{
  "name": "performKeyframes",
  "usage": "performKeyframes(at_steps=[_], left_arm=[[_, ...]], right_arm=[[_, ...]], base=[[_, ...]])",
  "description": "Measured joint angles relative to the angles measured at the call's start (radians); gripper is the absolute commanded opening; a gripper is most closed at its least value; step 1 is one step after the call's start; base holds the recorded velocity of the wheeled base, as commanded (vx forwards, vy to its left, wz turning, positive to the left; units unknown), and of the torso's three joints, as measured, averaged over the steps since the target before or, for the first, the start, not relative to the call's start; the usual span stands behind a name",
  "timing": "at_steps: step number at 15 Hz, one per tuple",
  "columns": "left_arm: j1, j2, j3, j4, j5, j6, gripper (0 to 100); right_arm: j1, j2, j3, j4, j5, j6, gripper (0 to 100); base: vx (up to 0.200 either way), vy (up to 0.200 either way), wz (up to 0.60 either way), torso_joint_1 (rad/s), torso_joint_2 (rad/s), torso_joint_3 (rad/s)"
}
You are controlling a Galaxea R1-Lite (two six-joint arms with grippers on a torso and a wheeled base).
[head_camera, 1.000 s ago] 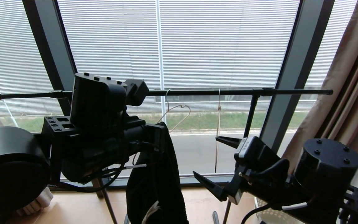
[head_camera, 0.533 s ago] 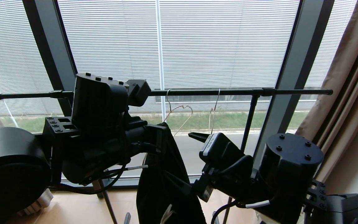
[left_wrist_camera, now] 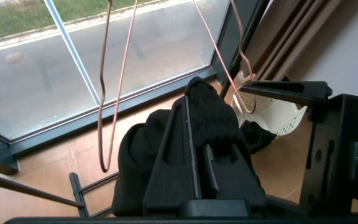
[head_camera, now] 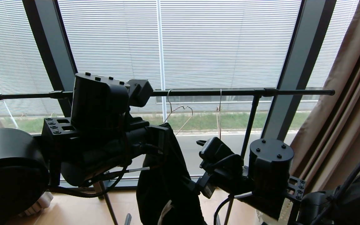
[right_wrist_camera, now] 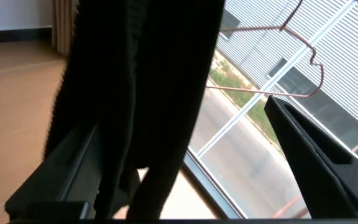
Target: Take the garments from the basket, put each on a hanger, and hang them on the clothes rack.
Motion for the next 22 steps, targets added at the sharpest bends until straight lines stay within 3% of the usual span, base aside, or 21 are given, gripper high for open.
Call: performKeyframes(at_steps=[4,15,20,21,22], left_arm=[[0.0,-0.003,0.001,-0.007,-0.001,-0.003,0],[0.011,-0.013,0.014,-0.028,-0.002,-0.003,0],[0.036,-0.02,0.03,-0.028,-0.002,-0.007,0],[0.042,-0.02,0.036,-0.028,-0.002,-0.007,0],[0.047,-0.021,0.04,-0.028,-0.003,-0.006,0]], right_arm=[[-0.042,0.037,0.035,-0.022,0.0,0.002,100],[-0.161,0.139,0.201,-0.27,-0.003,-0.001,100],[-0.206,0.143,0.219,-0.287,0.003,0.001,100],[-0.217,0.143,0.219,-0.287,0.003,0.002,0],[-0.225,0.142,0.222,-0.287,0.003,0.001,0]], base=[[0.0,0.0,0.0,0.0,0.0,0.0],[0.0,0.0,0.0,0.0,0.0,0.0],[0.0,0.0,0.0,0.0,0.0,0.0],[0.0,0.0,0.0,0.0,0.0,0.0],[0.0,0.0,0.0,0.0,0.0,0.0]])
